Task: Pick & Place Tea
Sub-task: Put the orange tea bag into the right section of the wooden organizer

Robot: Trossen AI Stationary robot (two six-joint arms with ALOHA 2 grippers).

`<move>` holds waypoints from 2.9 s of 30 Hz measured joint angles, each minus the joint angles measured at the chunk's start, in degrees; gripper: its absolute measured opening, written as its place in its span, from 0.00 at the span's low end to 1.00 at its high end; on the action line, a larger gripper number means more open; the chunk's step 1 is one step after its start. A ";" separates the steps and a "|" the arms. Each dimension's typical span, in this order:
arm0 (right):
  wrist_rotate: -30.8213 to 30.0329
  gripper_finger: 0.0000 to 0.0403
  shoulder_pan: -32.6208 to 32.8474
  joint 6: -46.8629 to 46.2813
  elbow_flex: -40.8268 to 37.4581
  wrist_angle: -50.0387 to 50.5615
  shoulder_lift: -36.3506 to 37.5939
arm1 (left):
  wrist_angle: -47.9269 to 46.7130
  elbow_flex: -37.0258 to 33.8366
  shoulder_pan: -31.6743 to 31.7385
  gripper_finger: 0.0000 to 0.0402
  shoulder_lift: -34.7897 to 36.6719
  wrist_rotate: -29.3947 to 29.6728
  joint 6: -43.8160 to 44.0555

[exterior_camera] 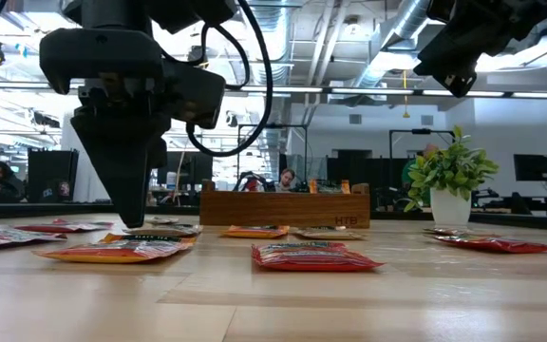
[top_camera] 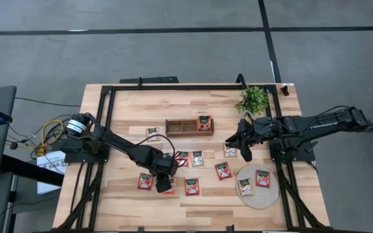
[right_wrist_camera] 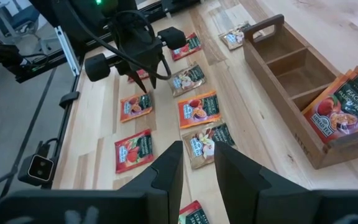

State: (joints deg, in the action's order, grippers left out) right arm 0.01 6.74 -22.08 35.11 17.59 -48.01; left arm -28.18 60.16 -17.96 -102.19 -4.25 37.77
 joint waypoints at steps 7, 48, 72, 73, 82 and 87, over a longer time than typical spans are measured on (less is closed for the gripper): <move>-0.02 0.21 -0.02 0.06 0.00 0.14 0.01 | 0.02 0.00 -0.46 0.21 -0.02 -0.21 0.31; -0.02 0.21 -0.09 0.22 0.00 0.35 0.02 | 0.45 -0.16 -0.54 0.00 -1.79 2.56 3.04; 0.00 0.21 -0.07 0.19 0.00 0.35 0.02 | 0.93 -0.04 -0.52 0.00 0.36 3.04 5.19; -0.01 0.21 -0.09 0.19 0.00 0.35 0.02 | 0.95 -0.03 -0.52 0.00 0.70 3.04 5.19; -0.02 0.21 -0.09 0.09 0.00 0.35 0.02 | -0.09 0.02 -0.49 0.00 5.95 3.08 5.36; 0.00 0.21 -0.09 0.06 0.00 0.02 0.02 | -0.04 0.09 -0.49 0.00 8.47 3.15 5.38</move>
State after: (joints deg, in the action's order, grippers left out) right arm 0.01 6.66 -22.03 35.11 17.61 -47.99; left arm -28.23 60.25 -18.46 -93.72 -1.10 43.16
